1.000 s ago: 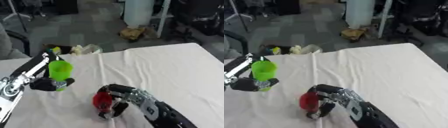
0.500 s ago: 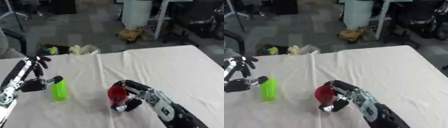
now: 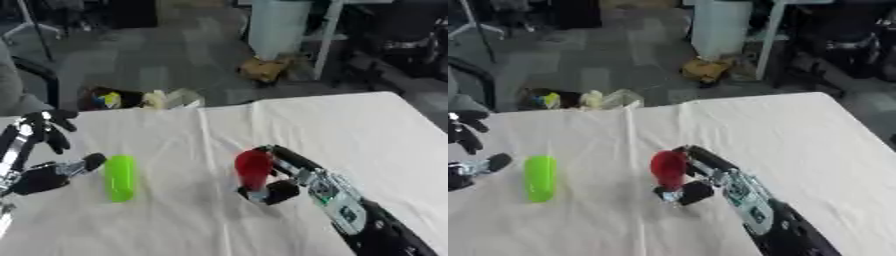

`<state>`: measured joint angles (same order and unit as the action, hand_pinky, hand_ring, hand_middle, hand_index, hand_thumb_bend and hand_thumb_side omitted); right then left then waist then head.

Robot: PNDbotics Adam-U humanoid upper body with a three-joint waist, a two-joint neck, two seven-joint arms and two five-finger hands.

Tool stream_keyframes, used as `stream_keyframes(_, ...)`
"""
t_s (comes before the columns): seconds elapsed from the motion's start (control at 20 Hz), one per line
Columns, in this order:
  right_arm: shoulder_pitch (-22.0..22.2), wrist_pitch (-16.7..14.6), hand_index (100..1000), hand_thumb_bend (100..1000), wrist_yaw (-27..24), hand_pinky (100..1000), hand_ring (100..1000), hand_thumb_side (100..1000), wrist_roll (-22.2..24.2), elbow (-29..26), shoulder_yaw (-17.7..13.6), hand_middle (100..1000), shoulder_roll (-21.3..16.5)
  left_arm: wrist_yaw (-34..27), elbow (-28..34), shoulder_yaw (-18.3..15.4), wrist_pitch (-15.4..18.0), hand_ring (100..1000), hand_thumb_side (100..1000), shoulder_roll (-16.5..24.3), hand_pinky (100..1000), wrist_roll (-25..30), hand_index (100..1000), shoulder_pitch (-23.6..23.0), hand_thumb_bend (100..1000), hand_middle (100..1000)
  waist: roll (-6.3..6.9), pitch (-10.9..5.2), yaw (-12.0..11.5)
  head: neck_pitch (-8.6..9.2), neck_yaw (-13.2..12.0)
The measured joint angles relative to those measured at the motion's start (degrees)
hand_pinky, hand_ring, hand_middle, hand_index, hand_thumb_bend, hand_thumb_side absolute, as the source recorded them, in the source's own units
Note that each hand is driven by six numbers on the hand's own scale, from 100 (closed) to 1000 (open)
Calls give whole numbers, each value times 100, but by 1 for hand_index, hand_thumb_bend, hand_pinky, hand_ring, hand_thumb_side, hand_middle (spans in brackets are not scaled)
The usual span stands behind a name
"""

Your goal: Pour the contents of one cup into another cup.

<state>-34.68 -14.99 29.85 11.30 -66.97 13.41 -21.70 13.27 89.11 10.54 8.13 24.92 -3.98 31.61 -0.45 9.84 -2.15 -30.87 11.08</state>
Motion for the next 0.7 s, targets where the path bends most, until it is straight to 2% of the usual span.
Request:
stream_keyframes(0.05, 14, 7, 720, 287, 0, 865, 935, 594, -66, 49, -36, 376, -18, -59, 265, -28, -18, 440, 539, 23, 418, 1, 771, -135, 812, 547, 2, 2, -38, 0, 18)
stream_keyframes(0.15, 49, 3, 749, 376, 4, 887, 968, 638, -172, 164, -99, 419, -38, -159, 728, -92, -68, 441, 548, 59, 421, 9, 772, -424, 807, 549, 6, 3, -107, 0, 49)
stream_keyframes(0.2, 62, -5, 769, 474, 14, 906, 995, 677, -214, 223, -116, 447, -43, -185, 928, -123, -96, 441, 556, 77, 423, 13, 773, -558, 799, 550, 14, 3, -140, 0, 64)
stream_keyframes(0.25, 85, -21, 771, 487, 34, 907, 998, 681, -249, 279, -141, 450, -45, -198, 1090, -157, -127, 441, 557, 82, 423, 13, 773, -691, 798, 550, 22, 3, -169, 0, 72)
stream_keyframes(0.3, 104, -38, 784, 555, 54, 916, 1000, 701, -283, 340, -154, 468, -50, -206, 1232, -186, -152, 439, 564, 82, 424, 12, 772, -804, 792, 547, 29, 3, -184, 0, 79)
stream_keyframes(0.5, 168, -117, 797, 634, 197, 924, 1000, 725, -412, 512, -212, 490, -84, -156, 1536, -298, -236, 440, 574, 72, 427, -32, 773, -1179, 785, 548, 34, 3, -225, -1, 107)
stream_keyframes(0.7, 207, -180, 795, 652, 310, 926, 1000, 730, -565, 542, -285, 491, -114, -91, 1647, -374, -280, 440, 576, -18, 427, -78, 773, -1365, 781, 549, 33, 0, -252, -1, 108)
